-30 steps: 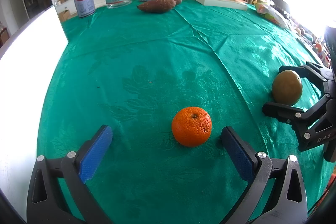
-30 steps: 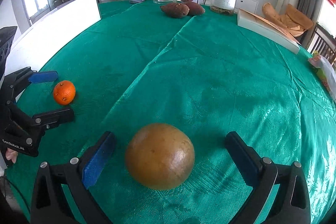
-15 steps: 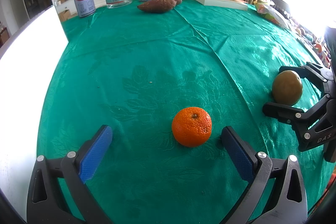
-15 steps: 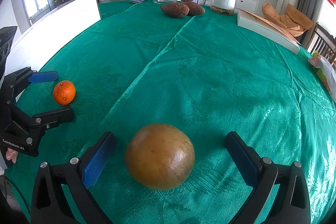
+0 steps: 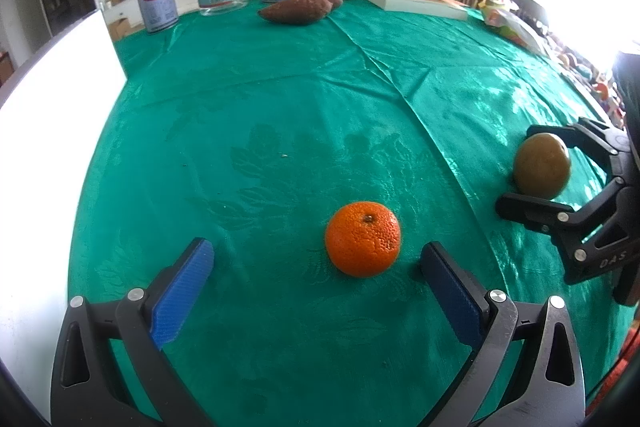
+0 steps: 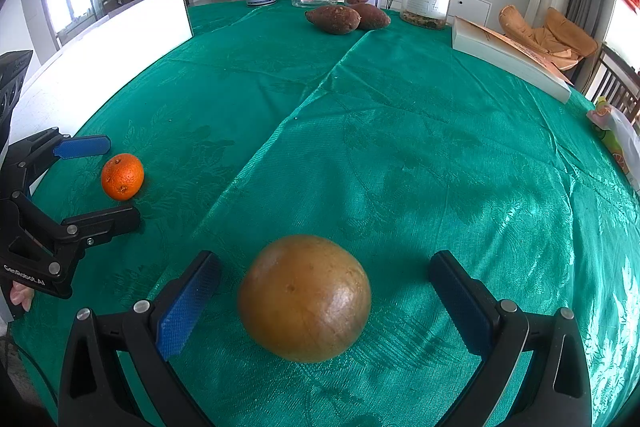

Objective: Organize fruits

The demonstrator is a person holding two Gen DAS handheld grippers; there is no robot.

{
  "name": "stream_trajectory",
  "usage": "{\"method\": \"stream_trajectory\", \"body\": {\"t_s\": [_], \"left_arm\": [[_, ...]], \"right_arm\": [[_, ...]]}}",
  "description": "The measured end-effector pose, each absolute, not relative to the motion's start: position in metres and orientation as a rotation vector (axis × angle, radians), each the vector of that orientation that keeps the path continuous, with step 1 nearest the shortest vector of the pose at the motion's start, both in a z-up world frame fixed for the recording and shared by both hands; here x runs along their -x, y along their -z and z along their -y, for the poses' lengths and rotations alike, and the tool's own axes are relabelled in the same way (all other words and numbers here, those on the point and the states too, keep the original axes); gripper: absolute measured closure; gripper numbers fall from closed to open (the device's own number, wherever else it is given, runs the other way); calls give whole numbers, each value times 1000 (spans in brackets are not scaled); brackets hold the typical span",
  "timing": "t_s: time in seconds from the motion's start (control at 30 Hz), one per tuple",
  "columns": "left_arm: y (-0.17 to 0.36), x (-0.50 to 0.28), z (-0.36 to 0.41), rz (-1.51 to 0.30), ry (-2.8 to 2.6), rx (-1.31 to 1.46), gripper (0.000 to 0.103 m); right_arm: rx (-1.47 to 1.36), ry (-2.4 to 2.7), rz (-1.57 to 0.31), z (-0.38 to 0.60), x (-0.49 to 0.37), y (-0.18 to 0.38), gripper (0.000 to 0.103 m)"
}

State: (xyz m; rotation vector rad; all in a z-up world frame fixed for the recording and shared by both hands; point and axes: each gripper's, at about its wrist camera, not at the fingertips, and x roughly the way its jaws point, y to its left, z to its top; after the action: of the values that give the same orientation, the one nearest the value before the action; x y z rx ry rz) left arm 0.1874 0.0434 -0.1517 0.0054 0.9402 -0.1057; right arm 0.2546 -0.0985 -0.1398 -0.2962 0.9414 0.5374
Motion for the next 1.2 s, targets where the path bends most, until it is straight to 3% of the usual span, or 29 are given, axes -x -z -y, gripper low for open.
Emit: {"method": "stream_trajectory", "body": {"t_s": [0.2, 0.27, 0.33, 0.37, 0.43, 0.53, 0.7, 0.77, 0.8, 0.83, 0.87, 1.03, 1.2], "left_arm": [[143, -185, -54, -978, 243, 80, 3], [143, -186, -40, -970, 227, 28, 8], [143, -187, -26, -962, 179, -59, 35], [143, -187, -22, -957, 164, -88, 42], [139, -186, -23, -949, 165, -69, 72], [136, -179, -32, -929, 151, -30, 73], [128, -167, -49, -934, 152, 111, 74], [122, -159, -53, -940, 159, 145, 74], [120, -153, -55, -939, 162, 157, 74], [118, -148, -57, -937, 165, 169, 74], [116, -142, -60, -936, 165, 183, 74], [91, -106, -82, -962, 213, 355, 74], [15, -52, -117, -845, 329, 496, 74]], "right_arm": [[296, -537, -941, 98, -255, 140, 0], [296, -537, -941, 99, -255, 140, 0], [292, -525, -954, 97, -256, 139, 0], [295, -525, -980, 96, -259, 139, 0], [234, -501, -1034, 104, -260, 134, 0], [99, -465, -1093, 123, -255, 123, 1], [167, -444, -1084, 107, -252, 106, 2], [209, -405, -1113, 96, -259, 111, 14], [213, -382, -1159, 94, -264, 119, 37], [197, -375, -1193, 94, -266, 123, 51], [208, -350, -1193, 94, -267, 122, 54], [64, -356, -1190, 99, -251, 93, 54], [-148, -606, -1077, 45, -223, 14, 54]]}}
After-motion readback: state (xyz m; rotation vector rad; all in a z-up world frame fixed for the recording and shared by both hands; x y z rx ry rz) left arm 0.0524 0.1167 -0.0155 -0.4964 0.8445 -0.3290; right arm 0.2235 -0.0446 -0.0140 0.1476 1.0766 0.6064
